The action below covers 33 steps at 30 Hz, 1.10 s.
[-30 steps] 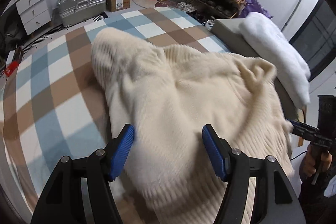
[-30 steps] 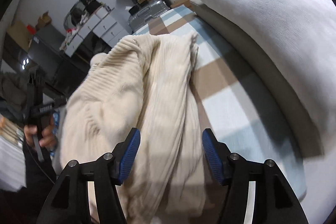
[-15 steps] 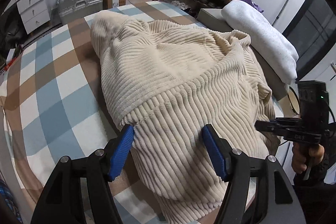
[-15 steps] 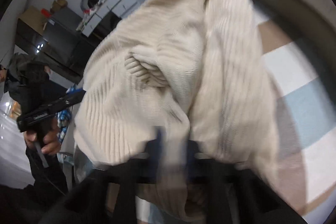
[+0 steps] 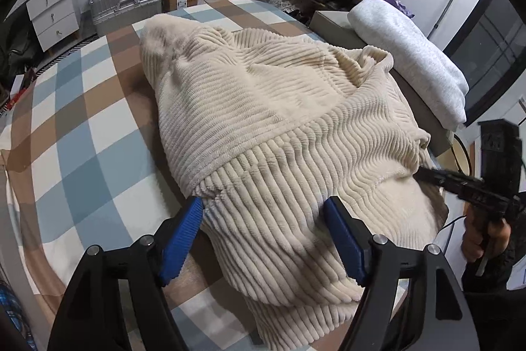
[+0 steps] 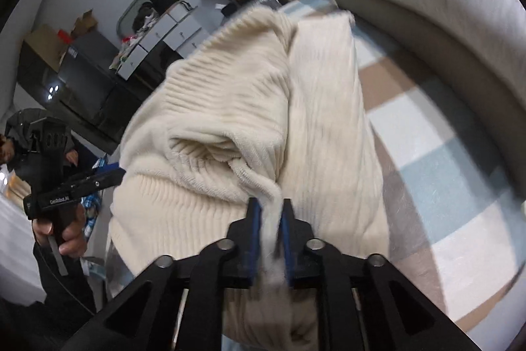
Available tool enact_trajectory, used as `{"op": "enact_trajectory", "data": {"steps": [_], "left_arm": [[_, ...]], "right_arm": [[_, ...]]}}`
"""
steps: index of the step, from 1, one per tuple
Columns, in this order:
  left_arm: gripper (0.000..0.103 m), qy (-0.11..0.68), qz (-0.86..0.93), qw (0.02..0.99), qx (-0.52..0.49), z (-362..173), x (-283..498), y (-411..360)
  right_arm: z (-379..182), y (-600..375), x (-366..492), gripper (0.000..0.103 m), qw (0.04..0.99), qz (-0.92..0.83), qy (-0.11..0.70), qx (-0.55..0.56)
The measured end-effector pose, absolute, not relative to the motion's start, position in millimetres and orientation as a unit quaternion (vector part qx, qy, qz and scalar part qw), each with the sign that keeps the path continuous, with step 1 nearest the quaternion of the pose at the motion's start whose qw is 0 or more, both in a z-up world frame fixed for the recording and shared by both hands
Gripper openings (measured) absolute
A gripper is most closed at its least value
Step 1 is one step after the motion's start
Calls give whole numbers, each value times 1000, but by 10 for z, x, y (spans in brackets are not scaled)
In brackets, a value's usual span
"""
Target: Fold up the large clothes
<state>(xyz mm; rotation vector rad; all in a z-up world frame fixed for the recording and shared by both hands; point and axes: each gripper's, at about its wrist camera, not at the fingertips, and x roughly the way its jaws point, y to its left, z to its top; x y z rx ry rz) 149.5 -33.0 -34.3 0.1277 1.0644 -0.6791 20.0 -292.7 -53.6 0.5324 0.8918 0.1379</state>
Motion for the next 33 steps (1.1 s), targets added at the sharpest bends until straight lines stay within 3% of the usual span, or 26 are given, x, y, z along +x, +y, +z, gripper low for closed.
{"op": "enact_trajectory", "data": {"steps": [3,6,10,11,12,13,14,15,17,22,25,33], "left_arm": [[73,488,-316,812,55,-299,1507,-326],[73,485,-307,818,39,-293,1606,-357],[73,493,-295,819,13,-394,1766,-416],[73,494,-293,819,9,-405,1776,-418],[75,494,-292,819,9,-413,1774,-423],[76,492,-291,820,13,-421,1774,-432],[77,493,-291,820,13,-417,1776,-433],[77,495,-291,818,12,-423,1784,-433],[81,500,-291,816,10,-440,1803,-432],[84,518,-298,802,13,-506,1857,-523],[86,518,-296,802,24,-486,1854,-555],[86,520,-306,797,14,-496,1867,-486]], "right_arm": [[-380,-3024,217,55,875,76,399,262],[-327,-3129,414,64,876,80,379,286],[-525,-3061,821,68,856,86,389,329],[-630,-3067,927,68,844,86,402,345],[-701,-3066,969,57,835,86,412,355],[-720,-3011,1028,45,835,90,418,346],[-678,-2967,1044,24,844,91,416,326],[-591,-2923,1030,17,857,94,407,300],[-452,-2905,915,15,874,93,385,280],[-825,-3030,1023,15,851,59,442,279],[-713,-2981,980,19,861,50,441,247],[-410,-2984,712,50,871,35,439,219]]}}
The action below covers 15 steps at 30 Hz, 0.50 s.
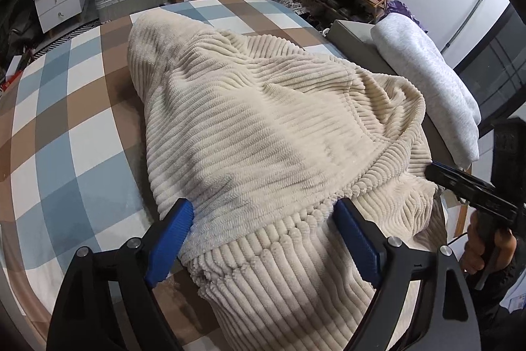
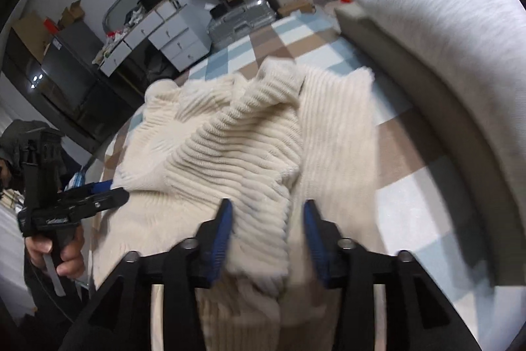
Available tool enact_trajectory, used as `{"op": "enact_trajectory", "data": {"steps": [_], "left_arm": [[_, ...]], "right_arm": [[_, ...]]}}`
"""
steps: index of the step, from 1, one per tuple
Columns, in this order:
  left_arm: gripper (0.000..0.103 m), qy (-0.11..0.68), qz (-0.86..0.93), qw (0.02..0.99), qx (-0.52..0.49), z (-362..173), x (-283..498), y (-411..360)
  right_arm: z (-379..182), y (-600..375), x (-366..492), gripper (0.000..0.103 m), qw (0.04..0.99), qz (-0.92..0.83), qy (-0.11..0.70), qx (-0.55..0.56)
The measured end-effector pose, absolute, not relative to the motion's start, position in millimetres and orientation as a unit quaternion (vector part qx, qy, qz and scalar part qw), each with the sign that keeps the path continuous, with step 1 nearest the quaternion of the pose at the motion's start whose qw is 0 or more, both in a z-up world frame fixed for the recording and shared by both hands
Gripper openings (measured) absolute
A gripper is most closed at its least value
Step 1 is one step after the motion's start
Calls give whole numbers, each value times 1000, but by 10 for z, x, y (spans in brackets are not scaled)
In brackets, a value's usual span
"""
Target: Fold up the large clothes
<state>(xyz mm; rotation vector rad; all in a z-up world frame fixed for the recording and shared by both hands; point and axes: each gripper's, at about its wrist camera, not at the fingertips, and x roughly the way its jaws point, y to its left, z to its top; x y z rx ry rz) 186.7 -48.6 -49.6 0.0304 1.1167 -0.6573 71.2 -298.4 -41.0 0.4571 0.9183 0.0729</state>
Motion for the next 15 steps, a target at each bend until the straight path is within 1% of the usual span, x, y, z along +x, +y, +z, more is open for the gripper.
{"op": "enact_trajectory", "data": {"steps": [3,5,7,10,11,12,14,15], "left_arm": [[87,520,-307,797,12,-501,1871,-476],[88,520,-307,797,12,-504,1874,-477],[89,521,-302,798,12,-499,1866,-467],[89,519,-298,801,14,-462,1836,-467],[89,517,-297,802,14,-444,1829,-457],[89,515,-296,804,15,-425,1803,-434],[88,513,-301,804,9,-382,1719,-369],[88,512,-309,801,3,-366,1666,-339]], "right_arm": [[-470,-2998,612,53,864,57,442,233],[-573,-2936,659,53,863,61,445,232],[-718,-2901,693,52,855,49,466,223],[-639,-2939,613,53,854,50,462,236],[-600,-2952,583,55,855,49,459,235],[-557,-2970,546,61,858,47,455,233],[-498,-3009,476,67,862,42,451,226],[-480,-3038,422,68,863,39,449,227]]}}
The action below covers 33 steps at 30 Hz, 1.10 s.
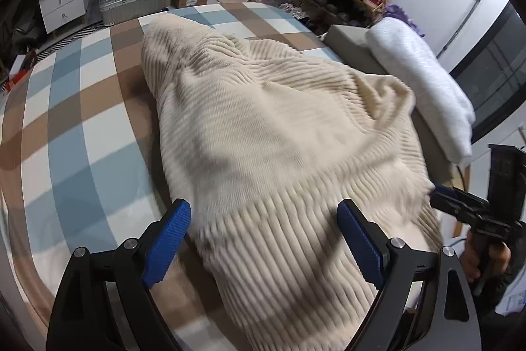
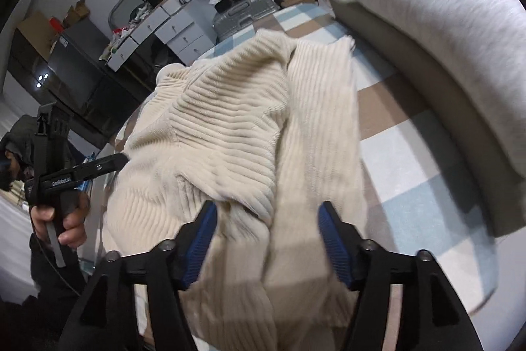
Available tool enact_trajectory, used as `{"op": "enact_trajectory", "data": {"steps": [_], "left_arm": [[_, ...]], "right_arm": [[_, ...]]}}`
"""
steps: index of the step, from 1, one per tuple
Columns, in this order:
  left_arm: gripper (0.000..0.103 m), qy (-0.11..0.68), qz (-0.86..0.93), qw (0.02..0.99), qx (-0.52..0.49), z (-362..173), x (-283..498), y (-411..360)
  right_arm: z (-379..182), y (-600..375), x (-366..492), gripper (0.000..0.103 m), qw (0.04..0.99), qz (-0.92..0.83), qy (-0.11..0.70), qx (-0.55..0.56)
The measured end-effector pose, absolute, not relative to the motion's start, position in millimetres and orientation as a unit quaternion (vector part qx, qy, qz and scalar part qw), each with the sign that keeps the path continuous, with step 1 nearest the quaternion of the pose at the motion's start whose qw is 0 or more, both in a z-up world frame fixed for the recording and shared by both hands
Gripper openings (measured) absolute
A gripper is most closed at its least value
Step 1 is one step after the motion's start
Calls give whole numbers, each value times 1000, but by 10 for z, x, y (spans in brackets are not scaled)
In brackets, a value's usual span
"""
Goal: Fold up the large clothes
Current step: 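Grasp the folded shirt bundle with the left gripper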
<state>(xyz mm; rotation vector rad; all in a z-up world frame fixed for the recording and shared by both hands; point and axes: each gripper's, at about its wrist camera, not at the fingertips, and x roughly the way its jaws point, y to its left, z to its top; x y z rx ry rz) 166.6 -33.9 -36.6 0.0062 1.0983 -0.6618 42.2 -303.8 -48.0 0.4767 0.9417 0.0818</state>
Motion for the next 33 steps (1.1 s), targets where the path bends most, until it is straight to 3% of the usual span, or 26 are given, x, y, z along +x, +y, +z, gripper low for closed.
{"op": "enact_trajectory", "data": {"steps": [6,11,15,16,17,19,22,24,33], "left_arm": [[88,512,-349,785,19,-393,1172,-297],[88,535,-323,778,66,-595,1039,-400],[88,533,-306,783,91,-622,996,-493],[89,531,-304,785,97,-623,990,-519],[89,530,-302,786,101,-630,987,-540],[89,531,-300,786,103,-640,990,-564],[88,527,-303,787,102,-597,981,-525],[88,519,-309,792,93,-540,988,-475],[88,530,-331,780,-36,-571,1426,-290]], "right_arm": [[-533,-2863,75,70,864,66,458,200],[-760,-2849,9,56,846,61,482,221],[-812,-2886,-58,54,842,58,479,242],[-804,-2879,-62,52,844,57,478,236],[-788,-2874,-65,43,847,55,478,228],[-743,-2900,-76,41,849,59,476,221],[-612,-2978,-93,48,861,63,455,219],[-589,-3072,-62,78,866,62,441,229],[-947,-3548,478,79,826,88,447,330]]}}
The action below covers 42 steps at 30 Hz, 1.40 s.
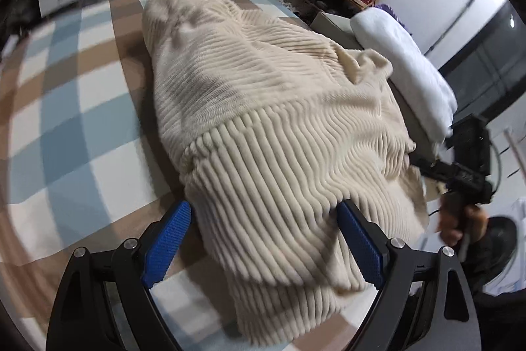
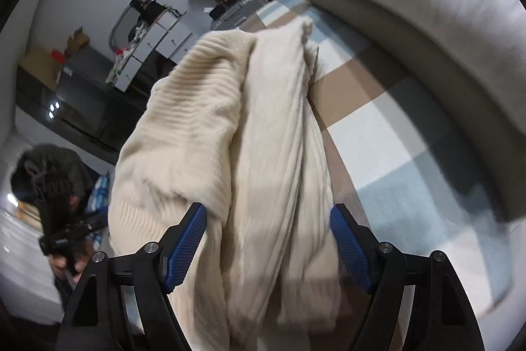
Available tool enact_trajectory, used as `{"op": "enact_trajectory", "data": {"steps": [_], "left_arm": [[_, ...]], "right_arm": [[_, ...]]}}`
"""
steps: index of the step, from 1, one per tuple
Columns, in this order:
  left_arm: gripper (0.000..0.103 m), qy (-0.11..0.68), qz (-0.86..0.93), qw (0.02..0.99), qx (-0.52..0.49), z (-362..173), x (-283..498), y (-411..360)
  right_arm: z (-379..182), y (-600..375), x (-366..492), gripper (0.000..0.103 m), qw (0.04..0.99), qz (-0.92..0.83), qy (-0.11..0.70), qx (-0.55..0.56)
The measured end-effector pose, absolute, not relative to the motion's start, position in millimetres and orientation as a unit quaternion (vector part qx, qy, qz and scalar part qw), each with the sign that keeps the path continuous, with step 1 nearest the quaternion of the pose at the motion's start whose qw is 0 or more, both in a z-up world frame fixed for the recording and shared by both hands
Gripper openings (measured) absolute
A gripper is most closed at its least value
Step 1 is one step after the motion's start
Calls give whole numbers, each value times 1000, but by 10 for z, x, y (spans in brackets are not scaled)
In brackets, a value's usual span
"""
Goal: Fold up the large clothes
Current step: 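Grasp the folded shirt bundle with the left gripper, then lift the shirt bundle with the left gripper while the right gripper grasps it too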
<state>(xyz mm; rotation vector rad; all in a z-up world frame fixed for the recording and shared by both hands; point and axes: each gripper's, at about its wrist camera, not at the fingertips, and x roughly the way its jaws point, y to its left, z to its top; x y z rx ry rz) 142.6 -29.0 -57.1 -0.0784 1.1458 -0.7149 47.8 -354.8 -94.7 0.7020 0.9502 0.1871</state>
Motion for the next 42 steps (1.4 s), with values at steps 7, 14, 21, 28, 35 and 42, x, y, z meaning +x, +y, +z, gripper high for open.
{"op": "enact_trajectory", "data": {"steps": [7,14,21,28,35,42], "left_arm": [[101,552,-347,753,-85,-744,1632,-353],[101,574,-374,714,-146,-920,1761,-356],[71,520,-370,761,-116,-663,1609,-387],[65,473,-376,793,-83,-422,1316,-400],[63,413,-394,819,-63,-130,1007,-237],[63,353,-423,833,-58,259,939,-463]], "right_arm": [[-1004,-3490,748,85,827,117,458,305],[-997,-3418,820,81,827,152,458,289],[-959,-3322,814,38,840,148,445,274],[-568,-3143,651,30,879,144,393,228],[-229,-3029,365,28,905,150,348,196],[300,-3182,84,28,933,133,288,168]]}}
